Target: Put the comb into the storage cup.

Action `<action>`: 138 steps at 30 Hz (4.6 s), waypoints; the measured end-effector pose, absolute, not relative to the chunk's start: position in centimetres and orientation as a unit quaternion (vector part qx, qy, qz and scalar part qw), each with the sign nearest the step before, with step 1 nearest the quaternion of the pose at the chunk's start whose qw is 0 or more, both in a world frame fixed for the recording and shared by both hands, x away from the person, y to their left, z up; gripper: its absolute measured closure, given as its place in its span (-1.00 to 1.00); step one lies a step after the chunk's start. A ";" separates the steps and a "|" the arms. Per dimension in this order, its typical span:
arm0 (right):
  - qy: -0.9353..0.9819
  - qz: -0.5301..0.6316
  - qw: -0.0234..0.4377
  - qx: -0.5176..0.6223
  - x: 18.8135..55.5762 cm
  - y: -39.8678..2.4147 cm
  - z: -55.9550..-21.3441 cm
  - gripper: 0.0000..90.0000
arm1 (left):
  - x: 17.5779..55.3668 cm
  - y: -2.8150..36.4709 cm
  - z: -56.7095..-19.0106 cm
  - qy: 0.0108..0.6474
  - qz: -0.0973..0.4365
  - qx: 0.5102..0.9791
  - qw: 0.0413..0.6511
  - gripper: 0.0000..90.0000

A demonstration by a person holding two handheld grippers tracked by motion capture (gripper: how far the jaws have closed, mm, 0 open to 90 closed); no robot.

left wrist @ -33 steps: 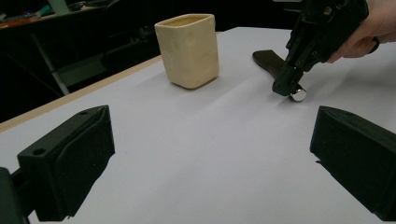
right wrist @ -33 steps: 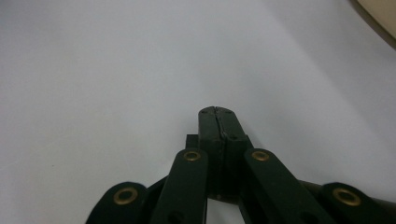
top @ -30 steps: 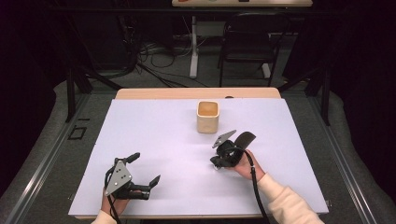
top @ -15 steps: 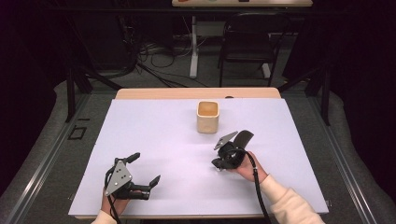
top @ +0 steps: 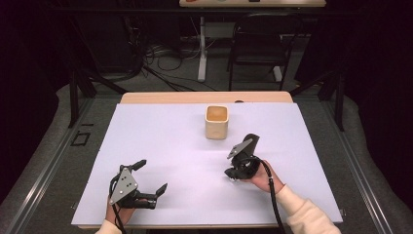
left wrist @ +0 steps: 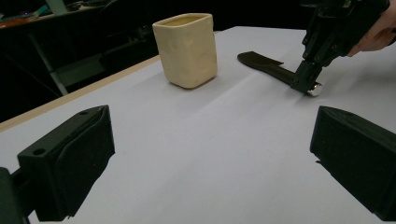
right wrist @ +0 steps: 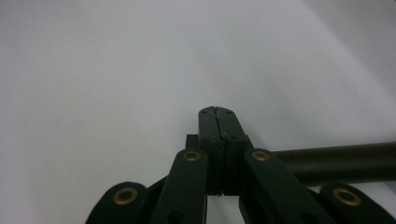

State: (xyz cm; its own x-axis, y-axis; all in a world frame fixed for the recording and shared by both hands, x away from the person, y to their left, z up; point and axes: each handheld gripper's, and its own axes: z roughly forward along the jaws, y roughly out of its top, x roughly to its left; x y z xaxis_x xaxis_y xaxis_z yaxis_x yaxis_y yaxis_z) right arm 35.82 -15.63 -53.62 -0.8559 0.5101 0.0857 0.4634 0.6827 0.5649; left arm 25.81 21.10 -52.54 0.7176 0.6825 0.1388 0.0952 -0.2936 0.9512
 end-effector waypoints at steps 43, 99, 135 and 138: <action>0.910 0.285 0.025 0.301 35.3 -18.9 -53.6 1.00 | 25.7 21.0 -52.5 0.256 0.276 0.756 0.536 -1.00; 0.907 0.216 0.061 0.357 35.5 -22.8 -51.7 0.51 | 25.8 21.1 -52.5 0.256 0.276 0.756 0.536 -1.00; 0.901 0.192 0.117 0.372 36.8 -22.9 -48.9 -1.00 | 25.7 21.0 -52.5 0.256 0.280 0.756 0.534 -1.00; 0.906 0.171 0.120 0.368 37.2 -22.5 -49.0 -1.00 | 25.7 21.0 -52.5 0.257 0.280 0.754 0.535 -1.00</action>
